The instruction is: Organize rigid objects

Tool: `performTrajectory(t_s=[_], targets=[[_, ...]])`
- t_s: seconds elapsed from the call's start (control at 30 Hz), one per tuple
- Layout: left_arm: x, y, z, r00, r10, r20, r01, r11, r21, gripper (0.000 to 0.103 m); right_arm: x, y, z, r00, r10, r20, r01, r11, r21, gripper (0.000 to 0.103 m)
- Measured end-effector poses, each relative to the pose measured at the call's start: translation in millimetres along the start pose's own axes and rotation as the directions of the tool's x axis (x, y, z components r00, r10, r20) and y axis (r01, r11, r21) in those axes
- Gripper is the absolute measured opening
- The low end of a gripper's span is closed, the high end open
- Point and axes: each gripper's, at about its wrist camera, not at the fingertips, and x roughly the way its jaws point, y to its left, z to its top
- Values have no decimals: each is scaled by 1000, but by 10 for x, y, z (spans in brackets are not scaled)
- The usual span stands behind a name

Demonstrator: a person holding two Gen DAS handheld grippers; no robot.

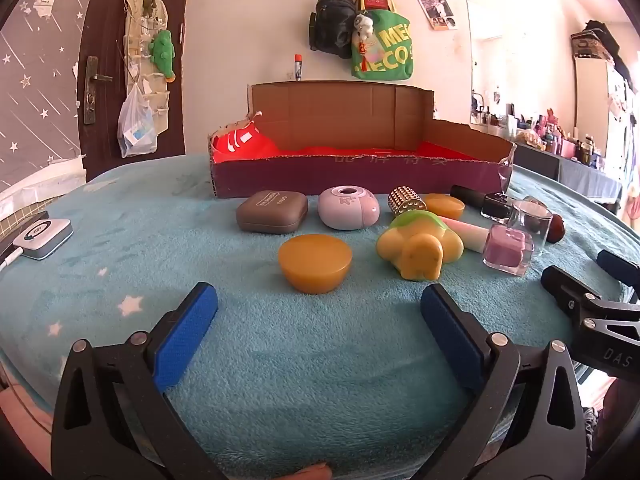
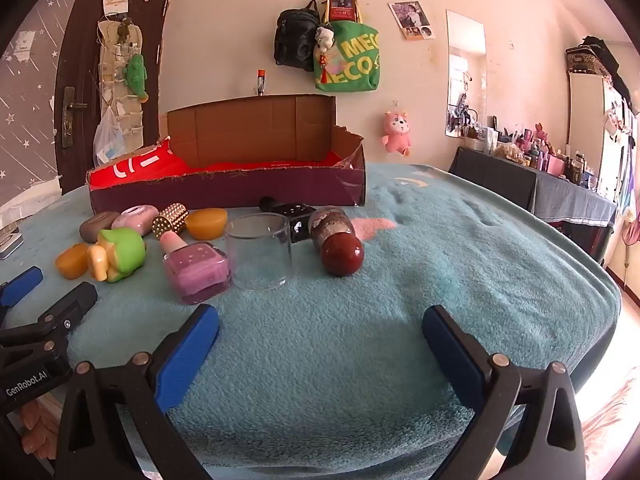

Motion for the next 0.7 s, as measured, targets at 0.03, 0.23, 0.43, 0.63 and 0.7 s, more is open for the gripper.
performTrajectory(t_s=[0.03,0.23,0.43,0.63,0.7], targets=[[1,0,1,1000,0,0,0,1000,0,103,1,-2,1,1000,2,-2,-2,1000,5,103],[-2,-1,-1,1000,0,2,0,1000,0,103,4,-1,0,1000,1,-1,-1,1000,3,103],[-1,0,0,1000,0,1,0,1000,-1,103,4,1,-2,1000,0,-1,0,1000,4,103],[0,0,0,1000,-1,0,1,1000,-1,103,4,8,-3,1000,-1,-2,1,1000,2,103],[0,0,0,1000,-1,0,1,1000,-1,103,5,10,-4,1000,-1,-2,1,1000,2,103]])
